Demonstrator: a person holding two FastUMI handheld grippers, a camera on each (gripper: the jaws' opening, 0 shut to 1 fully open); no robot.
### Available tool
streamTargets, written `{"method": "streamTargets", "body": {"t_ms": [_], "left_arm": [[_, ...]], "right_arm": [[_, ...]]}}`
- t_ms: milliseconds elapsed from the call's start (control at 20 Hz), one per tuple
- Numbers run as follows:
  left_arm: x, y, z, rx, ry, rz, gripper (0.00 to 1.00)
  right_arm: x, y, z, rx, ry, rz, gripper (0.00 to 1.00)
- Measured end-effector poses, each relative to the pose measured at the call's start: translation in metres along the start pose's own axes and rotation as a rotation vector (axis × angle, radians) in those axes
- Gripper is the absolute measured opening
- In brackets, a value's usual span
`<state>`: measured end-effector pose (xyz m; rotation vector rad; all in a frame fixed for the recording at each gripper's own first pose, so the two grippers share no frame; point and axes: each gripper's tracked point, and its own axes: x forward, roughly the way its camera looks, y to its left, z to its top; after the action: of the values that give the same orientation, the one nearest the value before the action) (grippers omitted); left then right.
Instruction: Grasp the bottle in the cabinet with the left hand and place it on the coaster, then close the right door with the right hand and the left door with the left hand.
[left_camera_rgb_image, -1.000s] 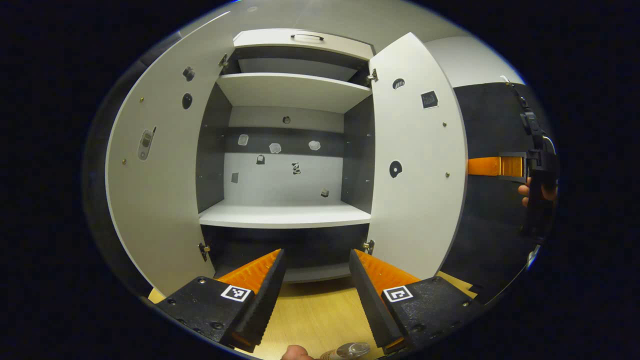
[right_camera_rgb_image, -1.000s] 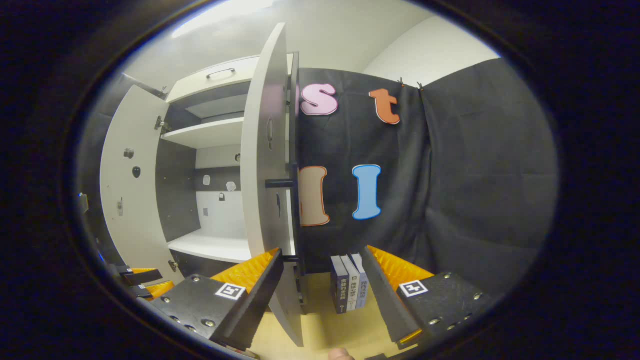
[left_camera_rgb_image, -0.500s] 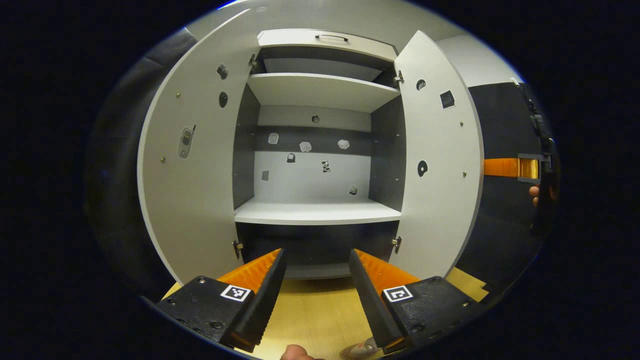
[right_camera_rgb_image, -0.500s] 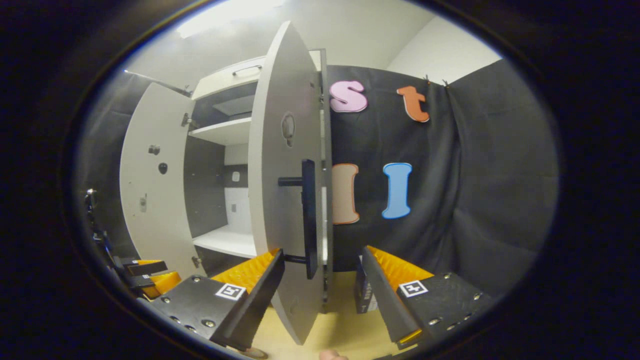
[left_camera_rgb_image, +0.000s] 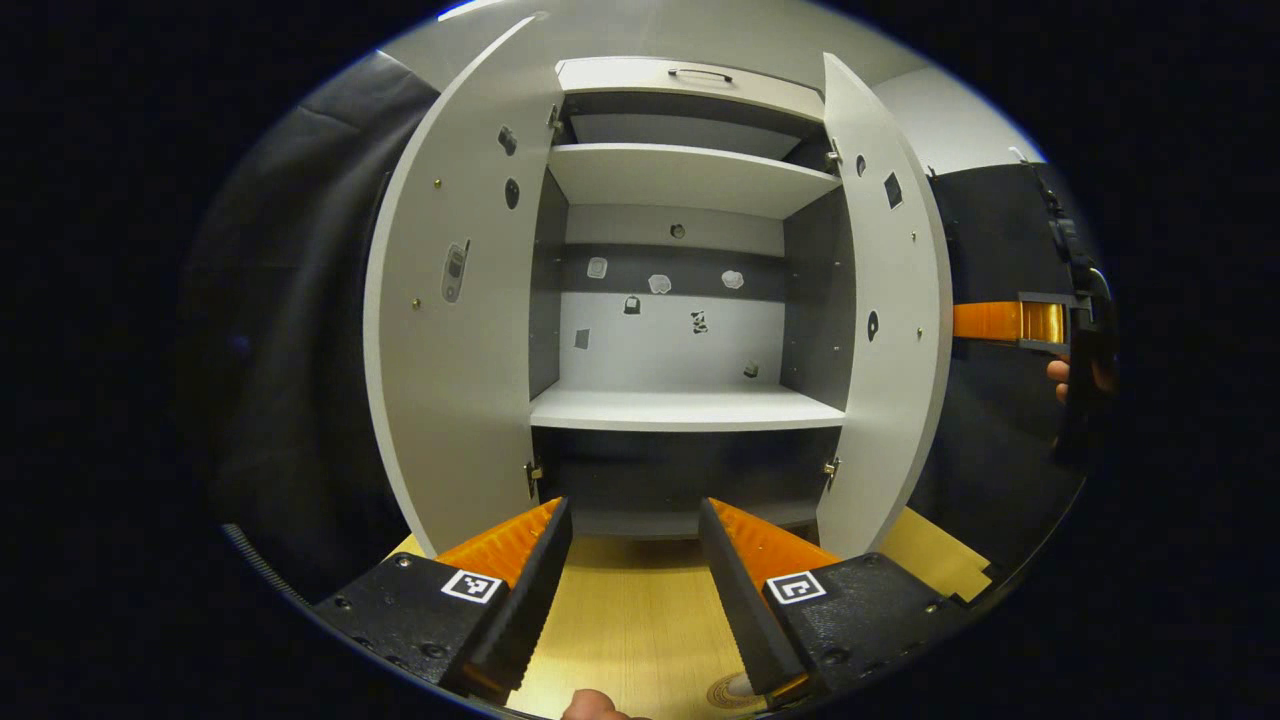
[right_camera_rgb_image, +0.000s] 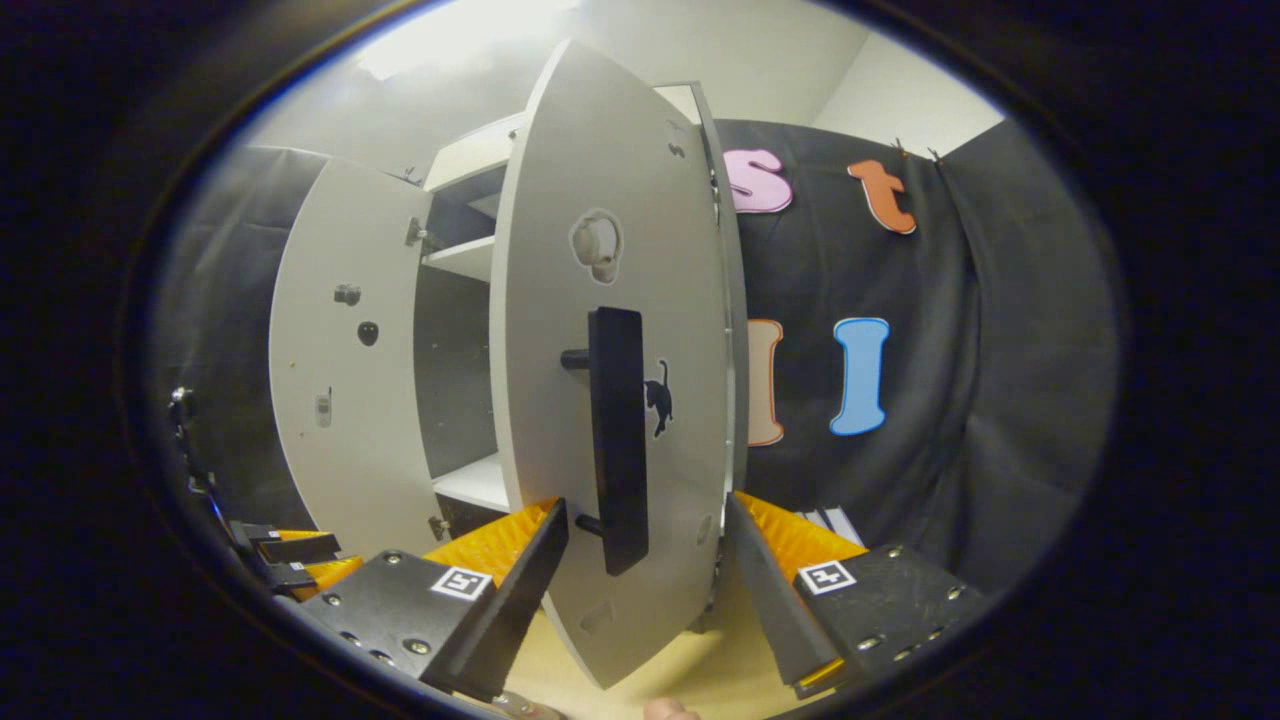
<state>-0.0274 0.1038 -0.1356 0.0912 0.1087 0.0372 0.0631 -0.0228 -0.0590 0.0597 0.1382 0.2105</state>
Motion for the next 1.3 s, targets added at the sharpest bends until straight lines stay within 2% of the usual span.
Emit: {"method": "streamTargets", "body": {"t_ms": [450,700,750,1300], "left_arm": [[-0.002,0.011,0.001,0.006,0.001,0.031,0.81],[-0.002,0.022,-0.002,0.003,0.008,0.051,0.81],[-0.001,0.023,-0.003,0.001,0.009,0.055,0.81],[0.007,0.025,-0.007,-0.019,0.014,0.059,0.81]], "right_arm": [[0.019,0.035,-0.004,0.007,0.005,0.086,0.96],[0.023,0.042,-0.008,0.012,0.016,0.103,0.96],[0.023,0.043,-0.008,0.011,0.016,0.106,0.93],[0.029,0.048,-0.011,0.006,0.025,0.119,0.96]]}}
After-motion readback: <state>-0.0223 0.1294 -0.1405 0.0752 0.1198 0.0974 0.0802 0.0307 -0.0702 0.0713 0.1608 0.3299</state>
